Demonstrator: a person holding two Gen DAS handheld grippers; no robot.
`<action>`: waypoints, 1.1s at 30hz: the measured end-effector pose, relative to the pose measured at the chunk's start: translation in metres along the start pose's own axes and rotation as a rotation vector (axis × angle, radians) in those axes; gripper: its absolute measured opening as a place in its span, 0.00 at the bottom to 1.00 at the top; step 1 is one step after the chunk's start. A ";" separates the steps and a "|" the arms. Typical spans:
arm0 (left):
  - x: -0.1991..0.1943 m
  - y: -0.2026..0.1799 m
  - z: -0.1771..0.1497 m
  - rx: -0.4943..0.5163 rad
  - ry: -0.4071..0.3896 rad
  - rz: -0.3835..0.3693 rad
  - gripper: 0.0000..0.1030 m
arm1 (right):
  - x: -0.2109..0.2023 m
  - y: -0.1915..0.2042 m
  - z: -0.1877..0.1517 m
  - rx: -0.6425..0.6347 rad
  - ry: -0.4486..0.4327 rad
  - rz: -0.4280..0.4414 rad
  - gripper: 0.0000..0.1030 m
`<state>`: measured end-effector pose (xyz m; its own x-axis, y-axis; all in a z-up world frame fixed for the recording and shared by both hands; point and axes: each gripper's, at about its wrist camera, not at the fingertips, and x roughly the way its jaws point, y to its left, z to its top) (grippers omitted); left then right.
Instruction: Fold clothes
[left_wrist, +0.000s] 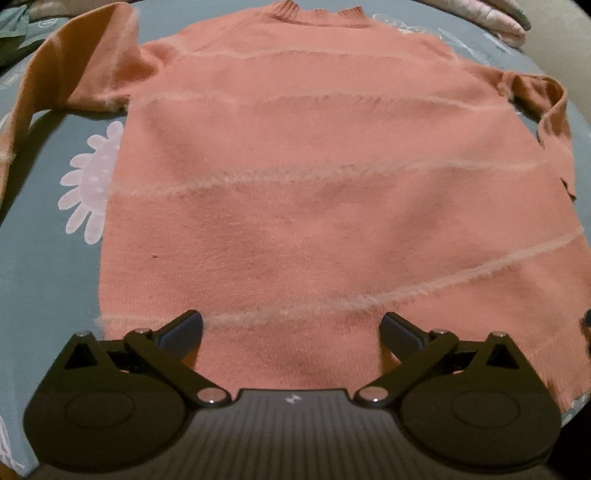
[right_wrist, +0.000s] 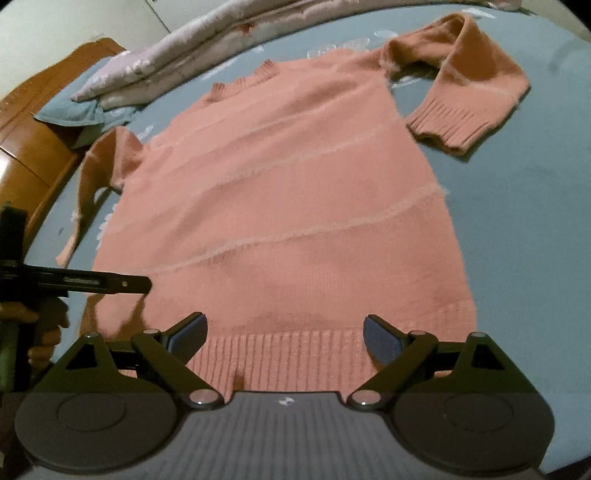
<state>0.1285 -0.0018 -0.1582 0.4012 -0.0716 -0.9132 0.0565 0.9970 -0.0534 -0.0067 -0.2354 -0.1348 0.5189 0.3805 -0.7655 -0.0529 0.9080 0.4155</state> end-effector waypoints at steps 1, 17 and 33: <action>0.000 -0.001 0.000 -0.006 0.002 0.005 0.99 | -0.006 -0.002 0.000 0.001 -0.007 -0.005 0.92; -0.004 -0.003 -0.009 0.033 0.021 0.002 0.99 | -0.016 0.033 0.112 -0.137 -0.174 -0.196 0.94; -0.023 -0.046 0.034 0.102 -0.084 0.046 0.98 | 0.102 -0.006 0.135 -0.064 -0.040 0.147 0.79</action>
<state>0.1477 -0.0467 -0.1214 0.4801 -0.0324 -0.8766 0.1273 0.9913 0.0331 0.1622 -0.2259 -0.1495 0.5349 0.5043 -0.6780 -0.1843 0.8527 0.4888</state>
